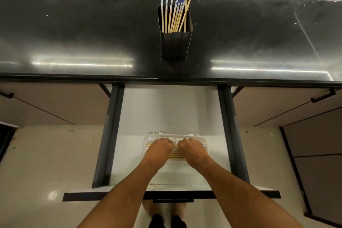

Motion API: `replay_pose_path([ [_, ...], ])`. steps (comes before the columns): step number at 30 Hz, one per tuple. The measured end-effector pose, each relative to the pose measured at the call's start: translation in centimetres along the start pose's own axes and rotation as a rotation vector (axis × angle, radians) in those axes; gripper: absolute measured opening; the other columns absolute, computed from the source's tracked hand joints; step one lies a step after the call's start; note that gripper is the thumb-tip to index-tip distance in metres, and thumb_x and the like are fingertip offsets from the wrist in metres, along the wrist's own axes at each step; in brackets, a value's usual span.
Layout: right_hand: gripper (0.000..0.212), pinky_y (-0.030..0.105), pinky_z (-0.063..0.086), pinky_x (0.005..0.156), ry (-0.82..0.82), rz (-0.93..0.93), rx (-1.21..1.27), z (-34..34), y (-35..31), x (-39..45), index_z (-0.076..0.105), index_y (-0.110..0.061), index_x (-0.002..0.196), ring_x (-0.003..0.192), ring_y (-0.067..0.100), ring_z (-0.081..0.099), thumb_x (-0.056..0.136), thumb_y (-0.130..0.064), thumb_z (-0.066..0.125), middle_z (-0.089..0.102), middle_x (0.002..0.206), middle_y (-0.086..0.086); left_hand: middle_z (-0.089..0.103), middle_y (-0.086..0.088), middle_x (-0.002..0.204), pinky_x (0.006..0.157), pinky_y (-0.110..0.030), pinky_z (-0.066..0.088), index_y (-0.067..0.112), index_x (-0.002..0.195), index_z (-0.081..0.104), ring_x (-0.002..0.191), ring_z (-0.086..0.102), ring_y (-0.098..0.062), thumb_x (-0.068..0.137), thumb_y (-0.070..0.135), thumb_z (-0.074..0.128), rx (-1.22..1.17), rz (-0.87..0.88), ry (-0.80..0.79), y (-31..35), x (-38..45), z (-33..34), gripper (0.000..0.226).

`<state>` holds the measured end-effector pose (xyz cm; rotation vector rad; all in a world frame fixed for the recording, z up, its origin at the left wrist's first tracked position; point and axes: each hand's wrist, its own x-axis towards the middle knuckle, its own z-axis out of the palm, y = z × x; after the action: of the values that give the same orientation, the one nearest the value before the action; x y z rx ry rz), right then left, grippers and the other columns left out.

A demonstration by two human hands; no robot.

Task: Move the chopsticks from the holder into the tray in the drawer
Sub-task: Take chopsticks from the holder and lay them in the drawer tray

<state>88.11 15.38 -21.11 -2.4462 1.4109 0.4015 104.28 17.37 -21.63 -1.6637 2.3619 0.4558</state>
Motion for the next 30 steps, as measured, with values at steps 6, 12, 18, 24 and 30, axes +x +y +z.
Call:
replay_pose_path([
  [6,0.025,0.039,0.057,0.084,0.001,-0.008,-0.03,0.5,0.3,0.3,0.068,-0.008,0.113,0.096,0.029,0.071,0.089,-0.005,0.068,0.072,0.109,0.012,0.065,-0.007,0.122,0.095,-0.034,0.051,0.013,0.125,0.061,0.11,0.064,-0.023,0.087,0.002,0.069,-0.044,-0.047,0.0,-0.1,0.6,1.1,0.04],
  [12,0.022,0.036,0.058,0.074,0.034,0.019,-0.075,-0.3,1.1,-0.6,0.07,-0.015,0.107,0.085,0.026,0.07,0.086,-0.015,0.066,0.073,0.102,0.006,0.064,-0.004,0.125,0.098,-0.031,0.049,0.015,0.122,0.063,0.115,0.059,-0.02,0.093,0.011,0.065,-0.119,-0.078,0.096,-0.4,0.2,1.1,0.029],
  [18,0.024,0.036,0.058,0.083,0.035,0.036,-0.092,-0.3,1.7,-1.1,0.073,-0.013,0.111,0.086,0.025,0.07,0.09,-0.023,0.071,0.073,0.102,0.008,0.066,-0.002,0.123,0.096,-0.031,0.052,0.017,0.121,0.065,0.113,0.061,-0.018,0.09,0.008,0.064,-0.154,-0.139,0.063,-0.8,-0.6,0.9,0.032],
  [24,0.026,0.037,0.057,0.083,0.035,0.043,-0.11,-0.1,1.5,-1.1,0.075,-0.013,0.111,0.087,0.025,0.069,0.089,-0.028,0.074,0.072,0.101,0.009,0.066,-0.003,0.121,0.092,-0.028,0.054,0.018,0.12,0.069,0.108,0.062,-0.017,0.09,0.01,0.067,-0.203,-0.2,0.074,-0.6,-0.8,0.8,0.031],
  [30,0.027,0.036,0.055,0.084,0.049,0.066,-0.096,0.2,1.4,-1.3,0.075,-0.014,0.109,0.087,0.024,0.069,0.087,-0.03,0.076,0.072,0.1,0.008,0.057,-0.004,0.136,0.105,-0.031,0.047,0.018,0.132,0.061,0.125,0.052,-0.019,0.09,0.017,0.071,-0.228,-0.207,0.14,-0.8,-1.1,1.7,0.043],
])
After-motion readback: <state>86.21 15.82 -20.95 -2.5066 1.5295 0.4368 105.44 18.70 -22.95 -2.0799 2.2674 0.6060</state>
